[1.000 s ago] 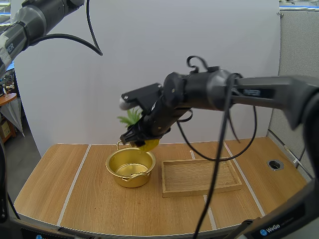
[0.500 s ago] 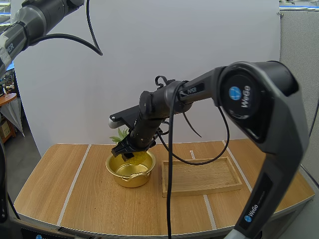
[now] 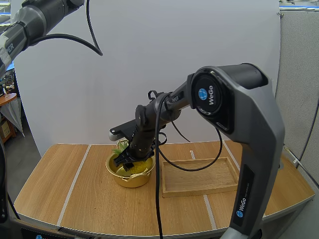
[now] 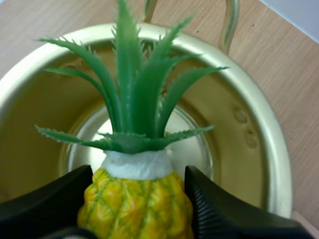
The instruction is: Open the pot, put the pineapple inside, and close it
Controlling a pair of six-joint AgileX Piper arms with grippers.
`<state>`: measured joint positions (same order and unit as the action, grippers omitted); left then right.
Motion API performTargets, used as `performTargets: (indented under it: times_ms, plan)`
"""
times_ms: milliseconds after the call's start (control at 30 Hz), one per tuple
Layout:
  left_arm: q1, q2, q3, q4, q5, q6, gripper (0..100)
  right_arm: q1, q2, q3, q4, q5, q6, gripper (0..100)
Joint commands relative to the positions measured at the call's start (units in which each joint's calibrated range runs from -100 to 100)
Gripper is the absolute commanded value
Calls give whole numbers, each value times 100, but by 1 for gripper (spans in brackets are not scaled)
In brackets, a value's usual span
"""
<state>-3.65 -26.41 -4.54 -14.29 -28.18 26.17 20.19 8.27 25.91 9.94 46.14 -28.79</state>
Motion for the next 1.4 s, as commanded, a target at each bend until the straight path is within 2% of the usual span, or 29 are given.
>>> performTargets:
  times_ms: [0, 333, 367, 467, 500, 567, 600, 800, 900, 1367]
  plan:
    - [-26, -42, -35, -6, -167, -34, 0, 8, 16, -44, -64, -76, -32, 0]
    - [-26, -42, -35, -6, -167, -34, 0, 8, 72, -44, 16, 217, -20, 0]
    - [-26, -42, -35, -6, -167, -34, 0, 8, 72, -44, 53, 243, -29, 2]
    - [-26, -42, -35, -6, -167, -34, 0, 8, 72, -44, 136, 299, -29, 39]
    - [-26, -42, -35, -6, -167, -34, 0, 8, 72, -44, 136, 320, -29, 56]
    - [-26, -42, -35, -6, -167, -34, 0, 8, 72, -44, 106, 335, -29, 96]
    - [-26, -42, -35, -6, -167, -34, 0, 8, 72, -44, 82, 335, -29, 100]
    - [-26, -42, -35, -6, -167, -34, 0, 8, -75, -44, 186, 466, -29, 100]
    - [-26, -42, -35, -6, -167, -34, 0, 8, -475, -44, 221, 639, -29, 100]
    - [-26, -42, -35, -6, -167, -34, 0, 8, -3403, -44, 230, 1952, 4, 100]
